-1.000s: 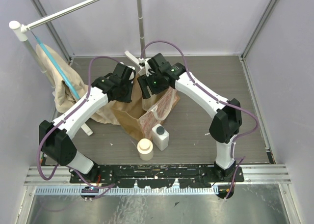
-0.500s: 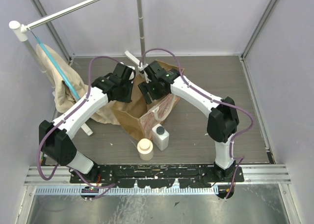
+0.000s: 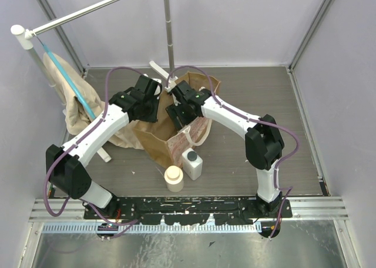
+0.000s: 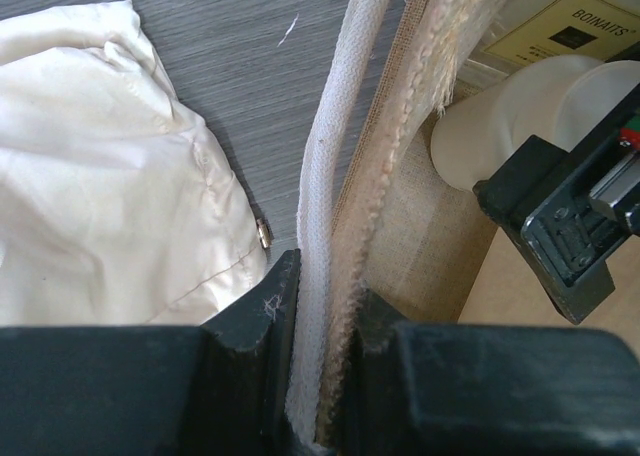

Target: Place the personal care products into the canvas bag

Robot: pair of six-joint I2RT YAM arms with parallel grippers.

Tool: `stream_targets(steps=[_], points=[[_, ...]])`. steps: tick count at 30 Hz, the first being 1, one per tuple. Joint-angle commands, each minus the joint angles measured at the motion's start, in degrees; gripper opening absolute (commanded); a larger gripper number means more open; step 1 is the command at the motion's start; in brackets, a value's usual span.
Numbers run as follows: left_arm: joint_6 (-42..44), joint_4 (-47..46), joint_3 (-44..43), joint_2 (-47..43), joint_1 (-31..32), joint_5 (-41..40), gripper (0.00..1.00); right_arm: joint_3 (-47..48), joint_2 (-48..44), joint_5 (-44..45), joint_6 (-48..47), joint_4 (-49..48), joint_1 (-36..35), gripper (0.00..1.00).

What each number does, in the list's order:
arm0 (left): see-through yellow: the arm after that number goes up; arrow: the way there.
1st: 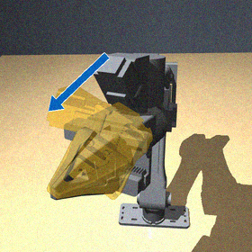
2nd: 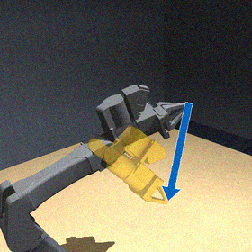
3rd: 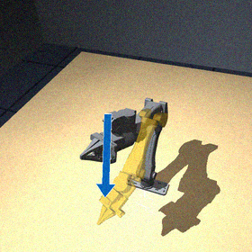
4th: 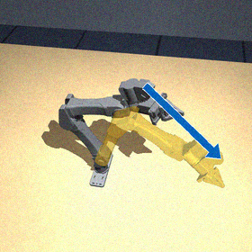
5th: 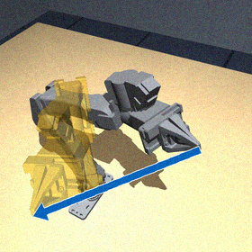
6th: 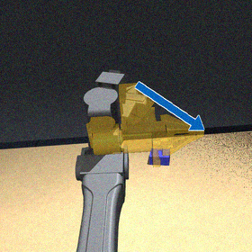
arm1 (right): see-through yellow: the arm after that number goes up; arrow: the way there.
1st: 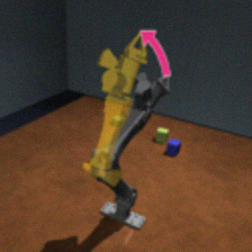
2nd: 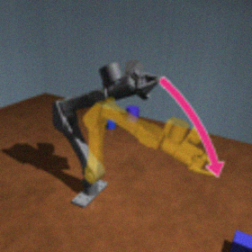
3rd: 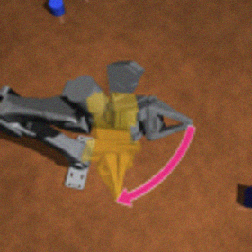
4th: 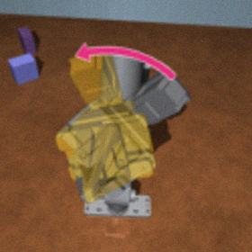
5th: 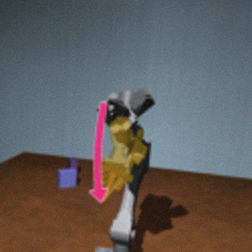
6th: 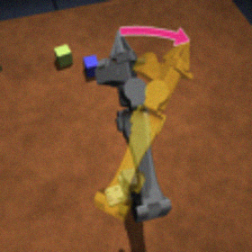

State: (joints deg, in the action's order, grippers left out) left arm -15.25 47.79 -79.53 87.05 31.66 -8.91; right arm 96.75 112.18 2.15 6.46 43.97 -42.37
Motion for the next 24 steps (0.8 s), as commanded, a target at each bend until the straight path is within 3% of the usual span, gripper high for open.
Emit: stream_targets(steps=[1, 4, 9, 15, 24], points=[[0.03, 2.33, -1.37, -1.48, -0.28, -0.5, 0.05, 0.22, -1.88, 4.17, 1.48, -3.54, 1.08, 0.28], [-0.02, 2.35, -1.68, -1.33, -0.27, -0.65, 0.05, 1.43, -2.67, 4.77, 1.5, -2.94, 1.12, 0.49], [0.13, 3.02, -2.82, -0.85, -0.28, -1.24, 0.05, 7.77, -2.56, 4.75, 1.61, 0.85, 1.1, 0.71], [0.48, 3.88, -4.38, -0.21, -0.27, -1.79, 0.05, 20.44, -0.01, 4.05, 1.74, 8.18, 1.18, 0.83], [0.42, 3.8, -4.79, -0.05, -0.28, -2.07, 0.05, 33.36, 0.76, 6.09, 1.0, 15.82, 1.38, 0.91]])
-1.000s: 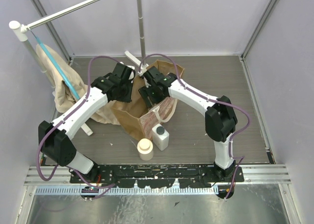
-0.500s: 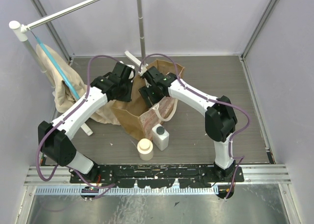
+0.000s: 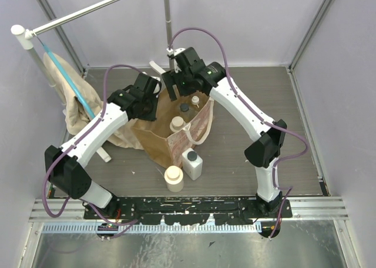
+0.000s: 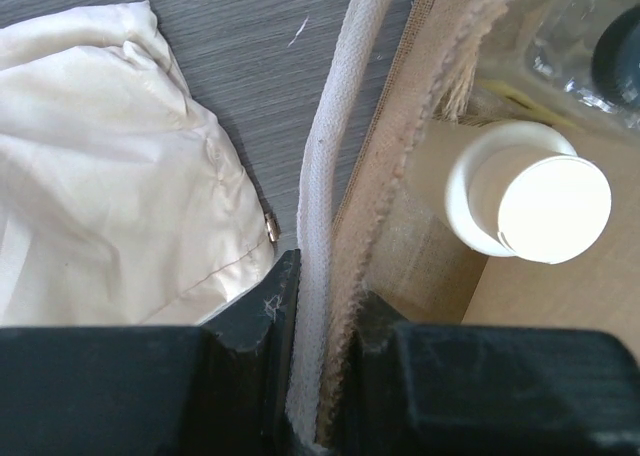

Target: Place the personal care products into the canvas bag

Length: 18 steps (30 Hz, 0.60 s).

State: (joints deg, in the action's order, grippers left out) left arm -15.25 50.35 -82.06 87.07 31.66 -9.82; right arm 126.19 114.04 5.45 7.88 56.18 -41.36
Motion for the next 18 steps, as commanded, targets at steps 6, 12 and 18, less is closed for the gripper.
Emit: stream_targets(steps=[6, 12, 18], points=[[0.24, 1.16, -2.23, 0.02, -0.28, -1.34, 0.05, 8.48, -2.73, 6.48, -0.02, 7.38, 5.05, 0.95], [0.06, 1.16, -1.87, 0.19, -0.26, -1.43, 0.05, 1.7, -6.86, 12.96, -2.11, 6.9, 10.98, 0.96], [-0.13, 1.17, -1.82, 0.29, -0.22, -1.71, 0.07, -6.88, -9.47, 11.6, -1.97, 5.14, 13.91, 0.96]])
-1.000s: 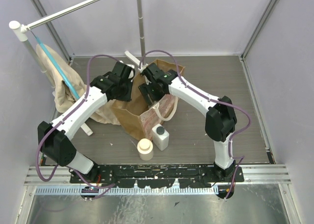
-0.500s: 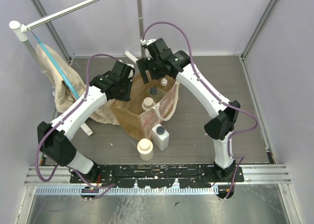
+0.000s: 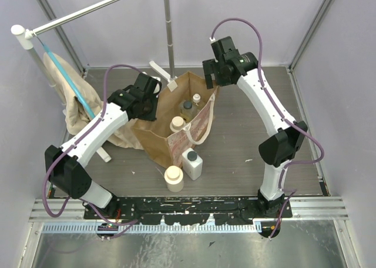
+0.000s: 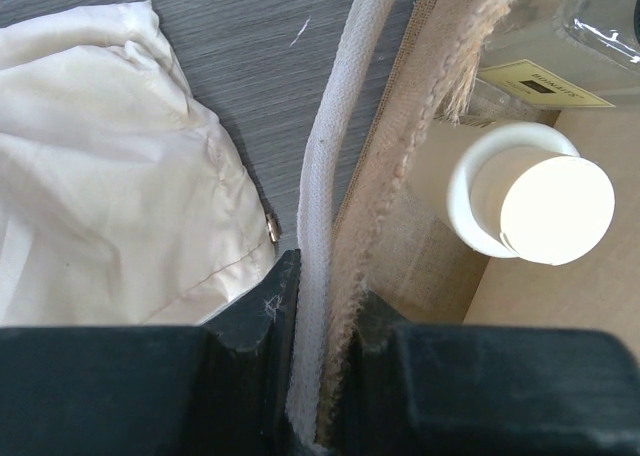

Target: Place the personal care products into the canvas bag

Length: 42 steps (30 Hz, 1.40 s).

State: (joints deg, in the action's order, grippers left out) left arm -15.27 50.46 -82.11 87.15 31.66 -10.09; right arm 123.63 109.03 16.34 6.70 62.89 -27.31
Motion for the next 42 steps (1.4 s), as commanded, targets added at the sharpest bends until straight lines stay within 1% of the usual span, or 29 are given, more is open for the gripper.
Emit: stream_targets(steps=[1, 3, 4, 5, 8, 9, 10, 11, 12, 13, 14, 15, 18, 19, 23, 27, 30, 32, 35, 36, 38, 42], points=[[-0.14, 1.06, -1.88, 0.29, -0.27, -1.51, 0.08, -6.56, -4.83, -0.05, -0.78, -2.38, -0.04, 0.95], [-0.11, 1.13, -2.15, 0.37, -0.28, -1.51, 0.12, -9.23, -5.45, -1.58, -0.62, -4.18, 0.14, 0.93], [-0.11, 1.16, -2.35, 0.43, -0.28, -1.68, 0.16, -10.31, -5.57, -2.36, -0.57, -4.83, 0.15, 0.88], [-0.11, 1.18, -2.59, 0.39, -0.27, -1.73, 0.2, -10.99, -5.58, -3.08, -0.45, -5.3, 0.15, 0.79], [-0.18, 1.14, -3.45, 0.05, -0.24, -2.16, 0.39, -11.55, -4.82, -5.79, -0.06, -5.58, 0.13, 0.34], [-0.22, 1.2, -3.82, -0.08, -0.27, -2.33, 0.45, -11.37, -4.56, -5.99, 0.1, -5.43, 0.15, 0.27], [-0.18, 1.17, -4.22, -0.24, -0.28, -2.38, 0.54, -11.27, -4.34, -6.12, 0.08, -5.23, 0.15, 0.23], [-0.12, 1.2, -4.59, -0.5, -0.26, -2.28, 0.6, -11.09, -4.2, -6.14, 0.1, -5.07, 0.15, 0.22], [-0.04, 1.22, -5.11, -0.97, -0.28, -2.04, 0.71, -10.96, -4.11, -6.18, 0.0, -4.92, 0.15, 0.22], [0.05, 1.27, -5.68, -1.28, -0.28, -1.66, 0.75, -10.91, -4.09, -6.15, -0.06, -4.9, 0.13, 0.22], [0.04, 1.34, -6.26, -1.75, -0.28, -1.35, 0.78, -10.88, -4.09, -6.02, -0.11, -4.91, 0.15, 0.19], [0.04, 1.36, -6.83, -2.2, -0.28, -1.03, 0.92, -10.82, -4.09, -6.0, -0.21, -4.86, 0.15, 0.18], [0.21, 2.4, -8.57, -4.21, -0.2, -0.01, 0.99, -10.52, -3.94, -5.99, -0.36, -4.73, 0.15, 0.18], [0.29, 2.99, -9.14, -5.22, -0.13, 0.66, 1.0, -10.44, -3.85, -5.99, -0.37, -4.69, 0.11, 0.18], [0.48, 6.99, -9.13, -10.96, 0.77, 2.72, 0.98, -10.26, -3.42, -5.39, -0.64, -4.59, 0.15, 0.18], [-1.02, 14.34, -10.25, -17.38, 2.54, 4.47, 0.98, -8.93, -2.31, -4.32, -1.24, -3.82, 0.19, 0.18], [-1.92, 19.74, -10.92, -19.98, 4.46, 9.11, 0.98, -7.94, -1.52, -4.31, -1.55, -3.23, 0.23, 0.18], [-2.27, 22.84, -10.03, -21.46, 6.83, 12.72, 0.98, -7.58, -1.1, -4.3, -1.77, -3.11, 0.33, 0.18], [-2.48, 23.54, -5.74, -23.11, 13.16, 14.93, 0.98, -7.05, -0.31, -2.49, -2.23, -2.96, 0.41, 0.18], [-2.49, 23.28, -4.13, -23.44, 17.2, 14.92, 0.98, -6.88, -0.17, -2.29, -2.42, -2.89, 0.47, 0.18], [-2.7, 22.7, -0.87, -23.05, 23.27, 14.41, 0.98, -6.68, 0.18, -1.93, -2.61, -2.9, 0.75, 0.18], [-2.41, 20.84, 0.87, -20.74, 33.53, 11.4, 0.98, -7.06, 0.06, -2.2, -2.76, -3.07, 1.11, 0.18]])
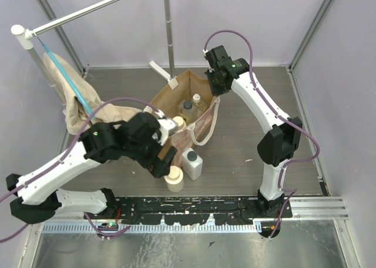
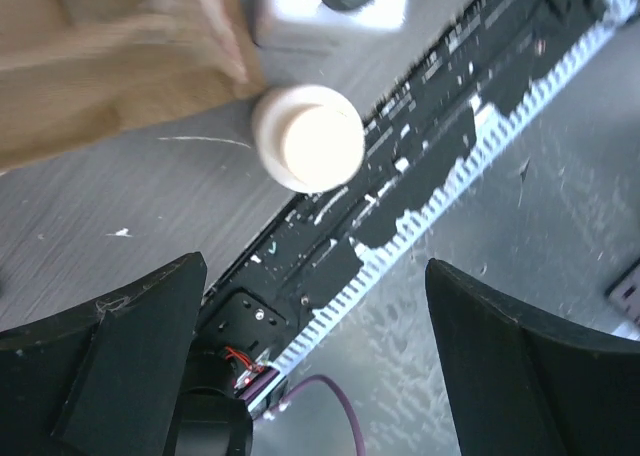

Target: Place the personal care products into the canvas bag

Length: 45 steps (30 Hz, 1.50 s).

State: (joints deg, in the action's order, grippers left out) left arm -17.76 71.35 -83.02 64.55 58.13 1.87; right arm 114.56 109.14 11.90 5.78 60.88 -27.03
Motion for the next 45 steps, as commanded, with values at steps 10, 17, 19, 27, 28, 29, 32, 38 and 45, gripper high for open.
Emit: stream_targets(steps=[10, 17, 19, 27, 28, 29, 32, 38, 45], points=[[1.37, -6.22, 8.06, 7.4, 12.47, -7.44, 0.98, -3.11, -2.03, 1.17, -1.83, -2.7, 0.87, 0.18], [3.16, -14.91, 14.64, 9.72, 12.52, -8.52, 0.98, -4.17, -2.88, -1.23, -1.88, -3.14, 0.83, 0.18], [3.33, -17.53, 16.79, 9.84, 12.54, -8.42, 0.98, -4.17, -2.94, -1.18, -1.88, -2.88, 0.79, 0.18], [4.43, -23.05, 20.73, 13.44, 12.58, -7.94, 0.98, -5.46, -3.32, -1.29, -1.78, -2.83, 0.84, 0.18], [4.47, -23.73, 20.96, 13.61, 12.55, -7.8, 0.98, -5.72, -3.44, -1.24, -1.74, -2.86, 0.86, 0.18], [4.49, -24.56, 21.28, 13.9, 12.58, -7.69, 0.98, -6.08, -3.49, -1.19, -1.77, -2.92, 0.84, 0.18], [4.53, -25.96, 21.57, 14.46, 12.53, -7.58, 0.98, -6.73, -3.75, -1.1, -1.74, -3.11, 0.87, 0.18], [3.99, -25.2, 21.58, 15.04, 12.55, -7.65, 0.92, -7.26, -3.86, -0.77, -1.96, -3.44, 0.85, 0.18], [2.85, -24.33, 22.18, 15.19, 12.5, -7.99, 0.74, -7.46, -3.64, -0.37, -2.57, -3.56, 0.92, 0.18]])
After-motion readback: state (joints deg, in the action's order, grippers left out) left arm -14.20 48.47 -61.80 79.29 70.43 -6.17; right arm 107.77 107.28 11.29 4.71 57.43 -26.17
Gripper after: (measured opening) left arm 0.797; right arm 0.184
